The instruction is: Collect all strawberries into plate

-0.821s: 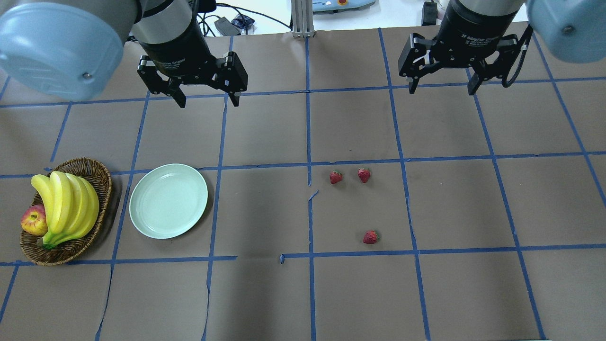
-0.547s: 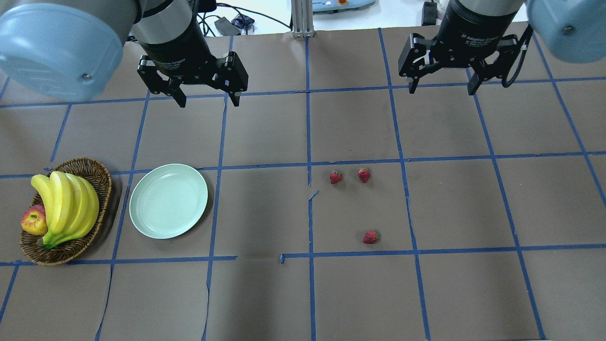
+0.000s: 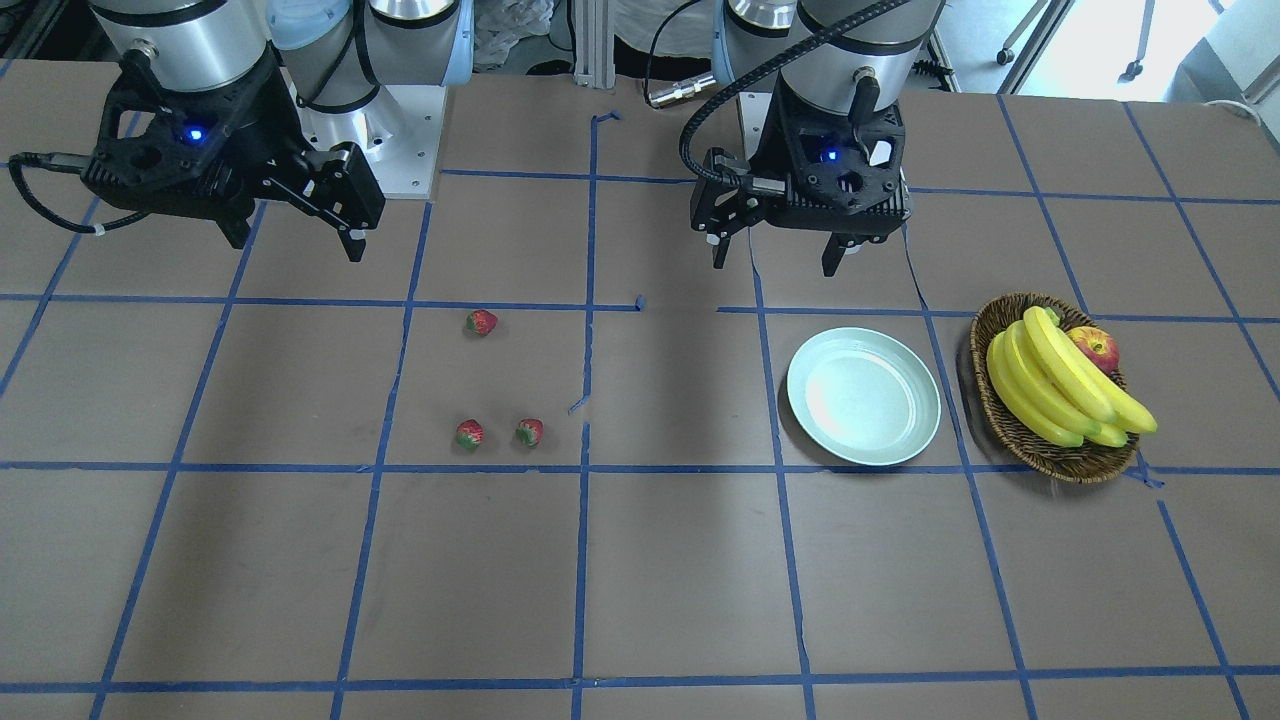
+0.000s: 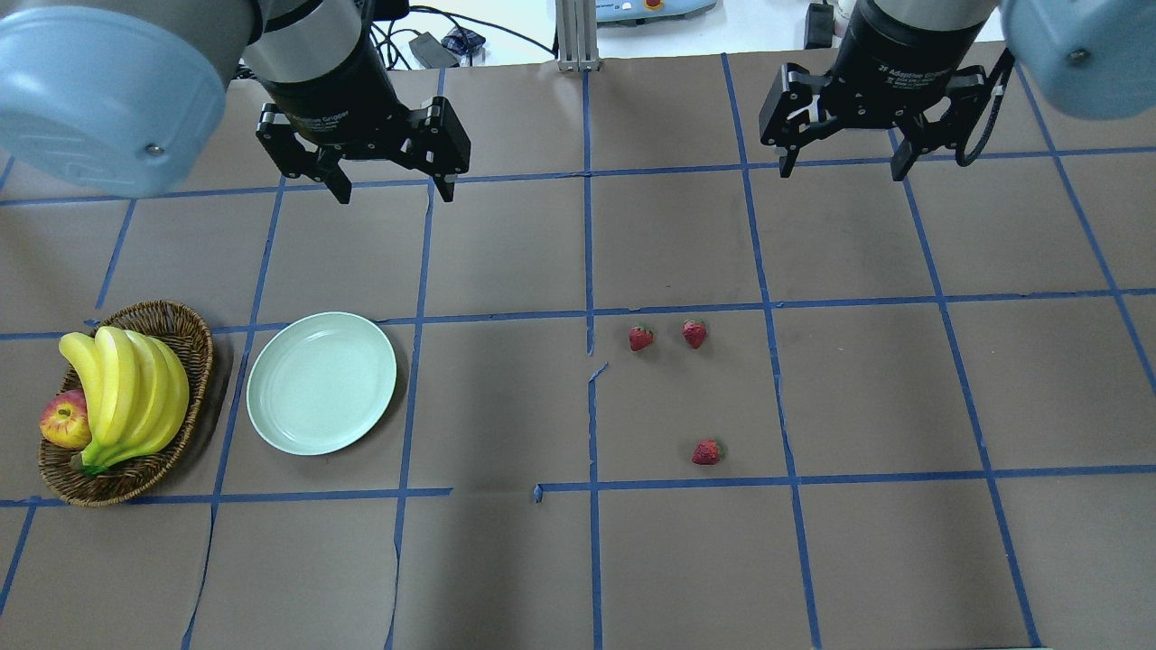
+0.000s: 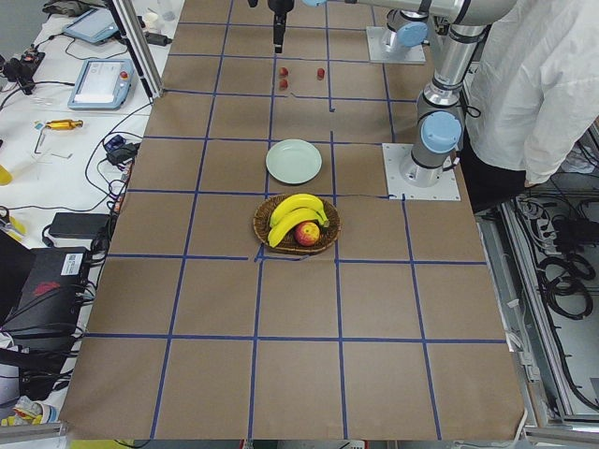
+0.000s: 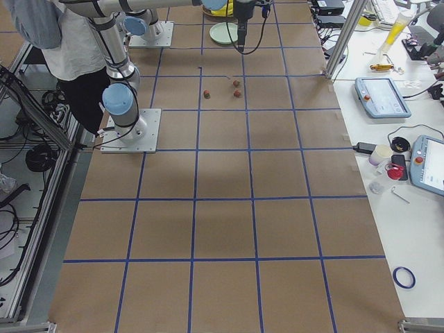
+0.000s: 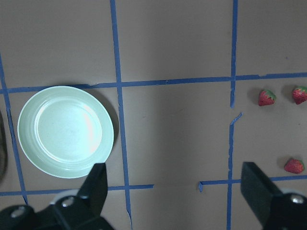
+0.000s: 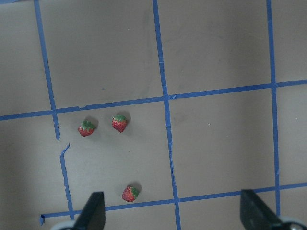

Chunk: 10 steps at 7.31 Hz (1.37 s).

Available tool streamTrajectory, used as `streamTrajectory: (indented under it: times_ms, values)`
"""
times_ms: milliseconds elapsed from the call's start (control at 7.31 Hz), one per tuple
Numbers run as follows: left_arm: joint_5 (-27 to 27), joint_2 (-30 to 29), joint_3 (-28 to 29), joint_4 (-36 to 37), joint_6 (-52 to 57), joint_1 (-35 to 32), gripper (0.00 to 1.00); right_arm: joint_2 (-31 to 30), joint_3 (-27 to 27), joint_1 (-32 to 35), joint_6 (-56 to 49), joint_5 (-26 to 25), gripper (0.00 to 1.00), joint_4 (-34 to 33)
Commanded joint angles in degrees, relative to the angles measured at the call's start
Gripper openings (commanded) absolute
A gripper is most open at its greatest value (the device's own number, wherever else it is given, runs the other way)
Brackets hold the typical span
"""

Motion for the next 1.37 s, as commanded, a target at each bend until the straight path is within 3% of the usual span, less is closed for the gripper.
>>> streamTrajectory:
  times_ms: [0,411,684,1232]
  values:
    - [0.23,0.37,0.00,-0.10,0.16,0.00,1.00,0.05,-0.19,-0.05,-0.06,0.07,1.00,0.03]
    - [0.23,0.28,-0.18,-0.10,0.34,0.00,1.00,0.49,1.04,0.04,-0.15,-0.02,1.00,0.55]
    - [0.23,0.28,-0.53,-0.10,0.16,0.00,1.00,3.46,6.72,0.04,-0.15,0.07,1.00,-3.28]
    - [0.40,0.54,-1.76,-0.10,-0.28,0.00,1.00,10.76,27.71,1.88,0.02,0.33,1.00,-41.01]
